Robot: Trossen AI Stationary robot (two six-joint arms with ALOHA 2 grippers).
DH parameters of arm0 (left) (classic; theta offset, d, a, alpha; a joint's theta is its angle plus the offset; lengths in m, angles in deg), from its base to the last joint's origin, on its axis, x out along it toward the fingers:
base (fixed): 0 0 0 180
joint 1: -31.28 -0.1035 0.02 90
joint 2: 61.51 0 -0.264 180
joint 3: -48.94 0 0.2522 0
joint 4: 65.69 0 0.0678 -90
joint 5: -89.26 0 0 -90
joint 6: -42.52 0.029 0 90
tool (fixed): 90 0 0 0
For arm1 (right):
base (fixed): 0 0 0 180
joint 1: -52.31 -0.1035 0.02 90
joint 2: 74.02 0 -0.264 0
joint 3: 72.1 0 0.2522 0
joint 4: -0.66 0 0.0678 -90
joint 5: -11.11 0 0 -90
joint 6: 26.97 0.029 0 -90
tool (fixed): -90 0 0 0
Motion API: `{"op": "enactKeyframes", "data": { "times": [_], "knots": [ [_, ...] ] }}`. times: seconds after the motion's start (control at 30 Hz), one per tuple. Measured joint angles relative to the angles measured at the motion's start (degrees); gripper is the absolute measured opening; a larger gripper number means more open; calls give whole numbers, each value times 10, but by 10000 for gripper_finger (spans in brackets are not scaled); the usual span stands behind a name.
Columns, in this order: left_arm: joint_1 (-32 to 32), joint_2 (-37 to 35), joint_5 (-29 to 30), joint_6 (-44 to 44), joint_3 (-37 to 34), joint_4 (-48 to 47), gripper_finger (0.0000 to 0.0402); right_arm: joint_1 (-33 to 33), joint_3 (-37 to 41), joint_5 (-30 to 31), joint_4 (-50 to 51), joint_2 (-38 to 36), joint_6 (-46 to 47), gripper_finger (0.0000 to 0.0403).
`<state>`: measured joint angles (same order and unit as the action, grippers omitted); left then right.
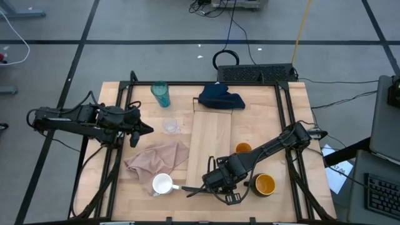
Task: Stack small to large cups/mugs on shelf
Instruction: Put the white cup on the shelf
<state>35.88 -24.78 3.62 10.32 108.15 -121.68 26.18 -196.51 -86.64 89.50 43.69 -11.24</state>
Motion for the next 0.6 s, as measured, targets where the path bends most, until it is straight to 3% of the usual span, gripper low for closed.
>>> {"op": "enactKeyframes", "data": {
  "times": [0.6],
  "knots": [
    [0,0,0,0,0,0,33,2,0,24,16,0,3,0]
  ]
}}
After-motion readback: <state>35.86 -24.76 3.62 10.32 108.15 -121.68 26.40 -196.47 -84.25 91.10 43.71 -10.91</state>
